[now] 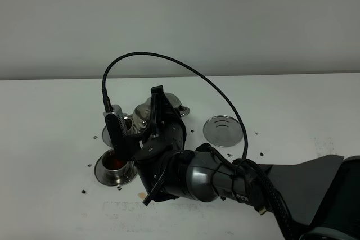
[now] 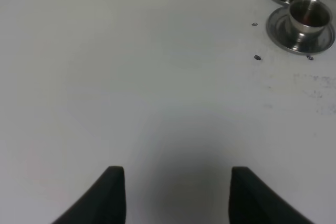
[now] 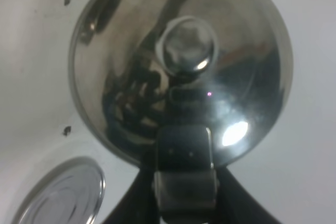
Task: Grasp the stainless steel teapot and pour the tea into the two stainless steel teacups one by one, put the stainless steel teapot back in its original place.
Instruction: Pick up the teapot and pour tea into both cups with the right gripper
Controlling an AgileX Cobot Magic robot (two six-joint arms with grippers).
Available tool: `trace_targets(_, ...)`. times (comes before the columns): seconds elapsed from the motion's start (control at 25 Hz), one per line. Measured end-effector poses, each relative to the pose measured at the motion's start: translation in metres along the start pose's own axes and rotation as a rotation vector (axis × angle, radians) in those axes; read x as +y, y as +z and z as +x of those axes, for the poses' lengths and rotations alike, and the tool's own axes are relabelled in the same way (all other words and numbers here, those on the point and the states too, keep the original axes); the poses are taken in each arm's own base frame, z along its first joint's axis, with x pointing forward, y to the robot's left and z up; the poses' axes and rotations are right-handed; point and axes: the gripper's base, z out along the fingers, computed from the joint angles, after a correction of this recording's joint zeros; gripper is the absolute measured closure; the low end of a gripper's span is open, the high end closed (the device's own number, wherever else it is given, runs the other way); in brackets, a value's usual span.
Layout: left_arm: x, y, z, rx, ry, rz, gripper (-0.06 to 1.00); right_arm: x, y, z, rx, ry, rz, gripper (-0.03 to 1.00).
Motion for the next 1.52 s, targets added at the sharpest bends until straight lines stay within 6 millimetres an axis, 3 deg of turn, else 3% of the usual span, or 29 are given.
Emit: trace_targets(1.52, 0.0, 0.0, 0.0, 0.0, 0.0, 0.0, 0.48, 0.006, 0.004, -0.0009, 0.014, -0.018, -0.003, 0.77)
